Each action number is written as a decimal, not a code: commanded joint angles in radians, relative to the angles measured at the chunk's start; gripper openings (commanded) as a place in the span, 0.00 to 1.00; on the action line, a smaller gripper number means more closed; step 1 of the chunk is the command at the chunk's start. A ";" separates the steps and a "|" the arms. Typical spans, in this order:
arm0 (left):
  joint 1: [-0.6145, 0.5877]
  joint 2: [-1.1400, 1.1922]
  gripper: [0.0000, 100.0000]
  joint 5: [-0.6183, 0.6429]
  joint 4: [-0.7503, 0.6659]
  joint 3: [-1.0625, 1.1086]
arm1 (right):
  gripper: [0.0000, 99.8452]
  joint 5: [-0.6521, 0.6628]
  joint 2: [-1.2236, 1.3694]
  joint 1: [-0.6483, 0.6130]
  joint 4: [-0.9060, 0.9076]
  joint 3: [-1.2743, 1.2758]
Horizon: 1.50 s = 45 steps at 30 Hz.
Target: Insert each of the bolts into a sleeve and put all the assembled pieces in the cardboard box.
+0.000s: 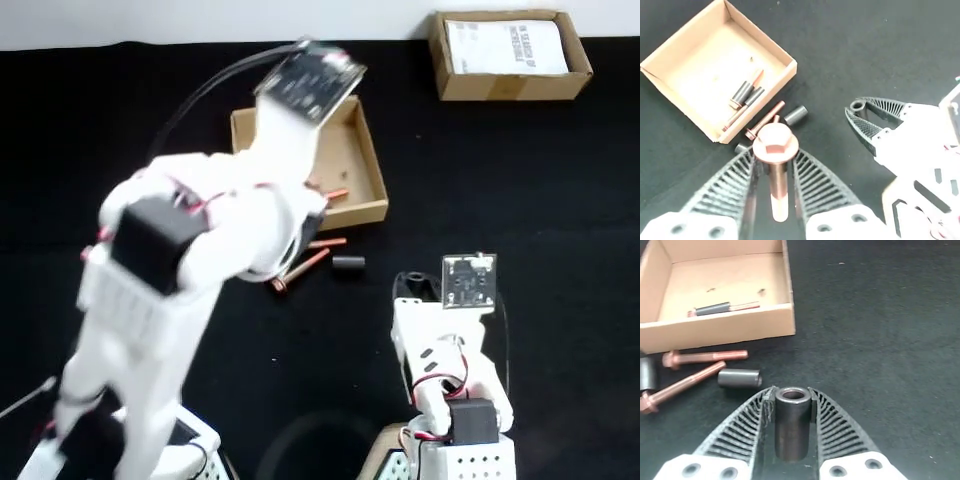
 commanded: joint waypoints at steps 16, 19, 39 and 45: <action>0.133 -0.286 0.01 0.307 -1.224 1.018 | 0.01 -0.009 -0.015 -0.125 -0.243 0.136; 0.134 -0.260 0.01 0.334 -1.255 1.021 | 0.01 -0.009 -0.015 -0.125 -0.243 0.136; 0.194 -0.136 0.01 0.333 -1.364 1.066 | 0.01 -0.009 -0.015 -0.125 -0.243 0.136; 0.193 -0.125 0.01 0.331 -1.399 1.064 | 0.01 -0.009 -0.015 -0.125 -0.243 0.136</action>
